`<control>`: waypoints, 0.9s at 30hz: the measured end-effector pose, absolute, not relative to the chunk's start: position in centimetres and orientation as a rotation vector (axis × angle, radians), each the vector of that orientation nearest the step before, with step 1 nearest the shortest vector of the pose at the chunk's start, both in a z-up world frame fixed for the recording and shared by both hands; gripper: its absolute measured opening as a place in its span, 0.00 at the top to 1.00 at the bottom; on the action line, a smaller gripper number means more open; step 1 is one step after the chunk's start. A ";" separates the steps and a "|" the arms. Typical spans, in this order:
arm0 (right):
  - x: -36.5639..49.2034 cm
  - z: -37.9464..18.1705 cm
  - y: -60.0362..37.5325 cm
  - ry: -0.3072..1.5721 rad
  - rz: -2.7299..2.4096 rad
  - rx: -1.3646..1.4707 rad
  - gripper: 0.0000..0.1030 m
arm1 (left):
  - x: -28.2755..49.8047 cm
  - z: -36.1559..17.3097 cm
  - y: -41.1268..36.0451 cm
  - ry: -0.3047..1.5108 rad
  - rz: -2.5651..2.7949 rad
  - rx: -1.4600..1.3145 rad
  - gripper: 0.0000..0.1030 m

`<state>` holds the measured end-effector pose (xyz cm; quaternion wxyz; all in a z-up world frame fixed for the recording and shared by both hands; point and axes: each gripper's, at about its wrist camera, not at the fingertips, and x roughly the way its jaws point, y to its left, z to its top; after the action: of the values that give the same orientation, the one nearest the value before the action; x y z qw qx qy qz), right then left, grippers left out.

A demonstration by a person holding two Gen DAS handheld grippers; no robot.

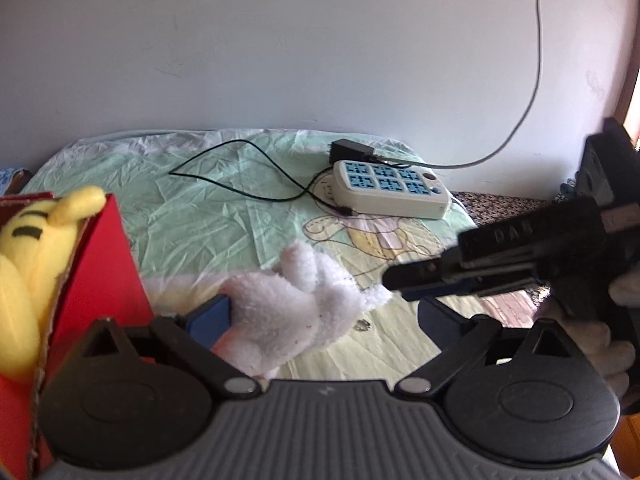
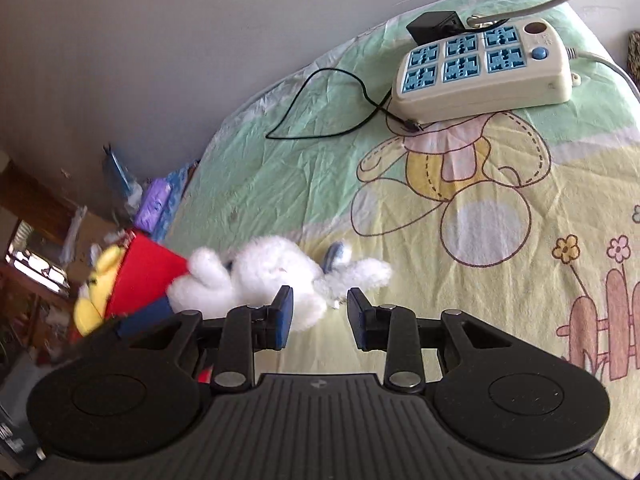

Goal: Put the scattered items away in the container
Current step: 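Close the right tool on the second white bunny's body, then lift the white bunny off the bed with the right tool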

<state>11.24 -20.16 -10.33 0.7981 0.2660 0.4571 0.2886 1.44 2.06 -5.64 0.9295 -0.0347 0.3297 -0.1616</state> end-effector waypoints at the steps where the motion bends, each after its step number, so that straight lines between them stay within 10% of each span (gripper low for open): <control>1: 11.4 -10.1 -20.1 0.986 0.628 0.590 0.67 | 0.9 -5.6 1.7 0.679 -0.356 -0.075 0.03; 27: 9.6 -13.1 -22.9 1.061 0.571 0.821 0.49 | 4.8 -8.9 4.2 0.862 -0.438 -0.469 0.04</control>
<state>9.64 -22.87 -13.11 0.7459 0.3751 0.4847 0.2608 4.80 4.19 -8.92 0.8590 -0.2233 0.4108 -0.2087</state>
